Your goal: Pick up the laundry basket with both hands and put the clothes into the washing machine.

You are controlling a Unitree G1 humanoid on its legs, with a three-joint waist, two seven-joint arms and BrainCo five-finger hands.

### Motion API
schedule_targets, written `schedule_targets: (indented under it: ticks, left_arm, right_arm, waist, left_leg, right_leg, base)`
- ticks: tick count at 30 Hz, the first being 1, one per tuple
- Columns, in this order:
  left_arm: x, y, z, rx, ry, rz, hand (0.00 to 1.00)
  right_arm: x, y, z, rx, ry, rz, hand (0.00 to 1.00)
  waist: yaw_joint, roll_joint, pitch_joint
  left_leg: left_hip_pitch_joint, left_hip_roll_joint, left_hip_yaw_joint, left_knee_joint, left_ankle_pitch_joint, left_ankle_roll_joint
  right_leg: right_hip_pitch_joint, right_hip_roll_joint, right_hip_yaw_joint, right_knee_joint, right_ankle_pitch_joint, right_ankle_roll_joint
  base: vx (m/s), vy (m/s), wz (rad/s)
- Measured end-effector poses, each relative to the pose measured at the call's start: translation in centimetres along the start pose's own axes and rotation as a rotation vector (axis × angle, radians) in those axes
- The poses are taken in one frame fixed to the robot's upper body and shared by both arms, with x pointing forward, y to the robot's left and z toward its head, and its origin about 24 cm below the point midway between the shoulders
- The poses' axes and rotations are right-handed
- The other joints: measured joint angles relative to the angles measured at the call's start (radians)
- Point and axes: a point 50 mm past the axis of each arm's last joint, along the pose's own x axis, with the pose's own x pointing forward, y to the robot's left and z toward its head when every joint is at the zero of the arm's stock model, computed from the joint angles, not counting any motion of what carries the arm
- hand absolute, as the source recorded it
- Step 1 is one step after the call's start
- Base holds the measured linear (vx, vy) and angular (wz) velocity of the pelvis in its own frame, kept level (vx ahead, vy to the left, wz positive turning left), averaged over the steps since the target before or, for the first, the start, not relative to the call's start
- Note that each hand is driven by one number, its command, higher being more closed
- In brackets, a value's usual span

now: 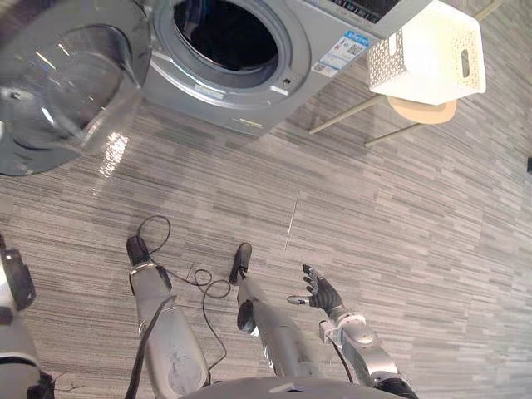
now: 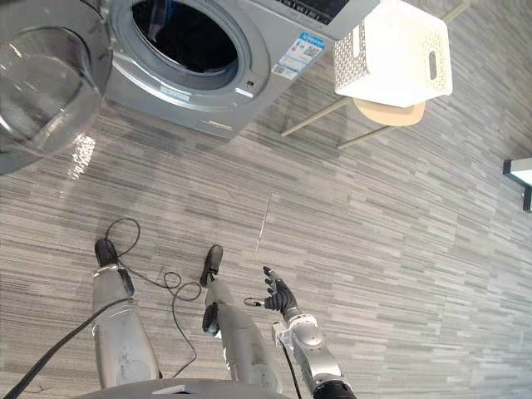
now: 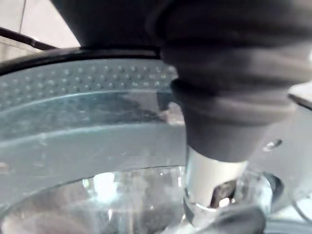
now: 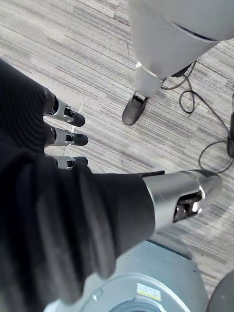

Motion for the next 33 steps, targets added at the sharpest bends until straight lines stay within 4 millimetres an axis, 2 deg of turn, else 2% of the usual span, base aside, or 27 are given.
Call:
schedule_targets:
  ticks: [2,3,4,6,7,8,9,10,11,12,14,15,19,23,26,33]
  left_arm:
    - [-0.3,-2.2,1.3,0.206,-0.061,-0.117,0.0]
    - [-0.9,-3.7,1.7,0.338,-0.108,-0.208,0.0]
    - [-1.2,-4.7,1.8,0.378,-0.132,-0.266,0.0]
    - [-3.2,-9.7,2.0,0.471,-0.217,-0.512,0.0]
    - [-4.1,-11.0,2.0,0.483,-0.251,-0.581,0.0]
    - [-6.3,-13.3,2.2,0.483,-0.332,-0.714,0.0]
    - [-9.6,-16.1,2.8,0.408,-0.45,-0.895,0.0]
    - [-11.6,-17.6,3.1,0.353,-0.512,-0.988,0.0]
    - [-15.8,-20.1,3.5,0.229,-0.623,-1.156,0.0]
    - [-19.7,-21.7,3.5,0.086,-0.692,-1.269,0.0]
    - [-23.0,-22.5,3.5,-0.077,-0.723,-1.314,0.0]
    - [-23.5,-22.5,3.4,-0.125,-0.714,-1.29,0.0]
    - [-23.8,-21.4,2.9,-0.151,-0.684,-1.207,0.0]
    - [-23.1,-19.5,3.9,-0.148,-0.737,-1.111,0.0]
    - [-22.0,-18.4,4.0,-0.117,-0.743,-1.027,0.0]
    - [-22.2,-18.3,3.3,-0.114,-0.709,-1.011,0.0]
  right_arm:
    - [-0.2,0.1,-0.3,-0.032,0.012,0.015,0.0]
    - [-0.2,-0.1,-0.2,-0.048,0.011,0.024,0.0]
    - [-0.3,-0.2,-0.3,-0.054,0.013,0.027,0.0]
    - [-0.9,-0.8,-0.9,-0.114,0.035,0.034,0.0]
    - [-1.2,-0.9,-1.3,-0.128,0.044,0.036,0.0]
    - [-1.7,-0.9,-1.9,-0.152,0.069,0.038,0.0]
    - [-2.3,-1.0,-2.9,-0.161,0.104,0.037,0.0]
    - [-2.6,-1.1,-3.4,-0.168,0.126,0.037,0.0]
    - [-3.1,-1.0,-4.6,-0.174,0.177,0.042,0.0]
    - [-3.5,-0.9,-5.8,-0.168,0.226,0.048,0.0]
    - [-4.0,-1.3,-7.1,-0.155,0.282,0.038,0.0]
    - [-4.1,-1.7,-7.7,-0.15,0.315,0.023,0.0]
    - [-4.9,-2.1,-9.7,-0.144,0.416,0.014,0.0]
    - [-5.8,-3.0,-10.7,-0.12,0.475,0.0,0.0]
    - [-5.8,-3.1,-11.0,-0.101,0.49,-0.012,0.0]
    - [-5.9,-3.0,-11.2,-0.099,0.502,-0.019,0.0]
  waist:
    - [0.012,0.003,0.0]
    - [0.018,0.009,0.002]
    - [0.018,0.014,0.001]
    - [0.007,0.05,-0.018]
    - [0.006,0.059,-0.032]
    - [0.0,0.076,-0.046]
    - [-0.01,0.1,-0.06]
    - [-0.016,0.112,-0.07]
    - [-0.029,0.129,-0.094]
    - [-0.048,0.136,-0.124]
    - [-0.08,0.144,-0.141]
    - [-0.09,0.146,-0.145]
    - [-0.105,0.162,-0.193]
    - [-0.112,0.204,-0.234]
    - [-0.117,0.207,-0.237]
    - [-0.112,0.203,-0.24]
  left_leg:
    - [0.035,-0.01,0.013,-0.002,0.0,0.0]
    - [0.067,-0.016,0.031,-0.003,-0.002,0.002]
    - [0.084,-0.021,0.039,-0.003,-0.005,0.006]
    - [0.154,-0.047,0.071,0.001,-0.027,0.023]
    - [0.17,-0.051,0.086,0.004,-0.036,0.028]
    - [0.197,-0.064,0.098,0.005,-0.049,0.033]
    - [0.226,-0.077,0.111,0.003,-0.065,0.037]
    - [0.238,-0.081,0.115,0.006,-0.075,0.038]
    - [0.262,-0.088,0.131,0.008,-0.091,0.039]
    - [0.279,-0.096,0.147,0.003,-0.1,0.036]
    - [0.292,-0.112,0.152,-0.012,-0.11,0.022]
    - [0.302,-0.124,0.146,-0.027,-0.112,0.02]
    - [0.336,-0.176,0.119,-0.088,-0.104,0.01]
    - [0.348,-0.219,0.102,-0.122,-0.084,0.037]
    - [0.367,-0.235,0.079,-0.142,-0.084,0.037]
    - [0.378,-0.253,0.073,-0.157,-0.086,0.039]
  right_leg:
    - [0.022,-0.012,-0.001,0.011,-0.007,-0.01]
    - [0.021,-0.025,0.005,0.056,-0.03,-0.011]
    - [0.022,-0.034,0.009,0.081,-0.04,-0.009]
    - [0.046,-0.07,0.022,0.155,-0.074,0.005]
    - [0.05,-0.079,0.027,0.168,-0.082,0.008]
    - [0.067,-0.094,0.04,0.175,-0.09,0.017]
    - [0.09,-0.109,0.044,0.175,-0.096,0.025]
    - [0.1,-0.116,0.047,0.175,-0.099,0.028]
    - [0.114,-0.124,0.057,0.174,-0.108,0.029]
    - [0.115,-0.133,0.072,0.173,-0.116,0.028]
    - [0.12,-0.141,0.077,0.16,-0.117,0.028]
    - [0.129,-0.144,0.078,0.145,-0.115,0.025]
    - [0.155,-0.158,0.078,0.099,-0.105,0.02]
    - [0.184,-0.176,0.073,0.062,-0.083,0.041]
    - [0.196,-0.183,0.072,0.058,-0.083,0.041]
    - [0.216,-0.197,0.072,0.042,-0.084,0.039]
  base:
    - [0.08,0.057,0.11]
    - [0.06,0.059,-0.02]
    - [0.07,0.08,0.01]
    - [0.08,0.094,0.08]
    - [0.1,0.105,-0.01]
    - [0.09,0.096,-0.04]
    - [0.08,0.094,-0.02]
    - [0.07,0.089,-0.05]
    - [0.08,0.096,-0.19]
    - [0.07,0.066,-0.18]
    - [0.05,0.018,-0.08]
    - [0.0,0.0,0.0]
    - [0.05,-0.011,0.03]
    - [0.12,-0.004,0.1]
    - [0.05,-0.003,0.0]
    - [-0.02,-0.005,0.05]
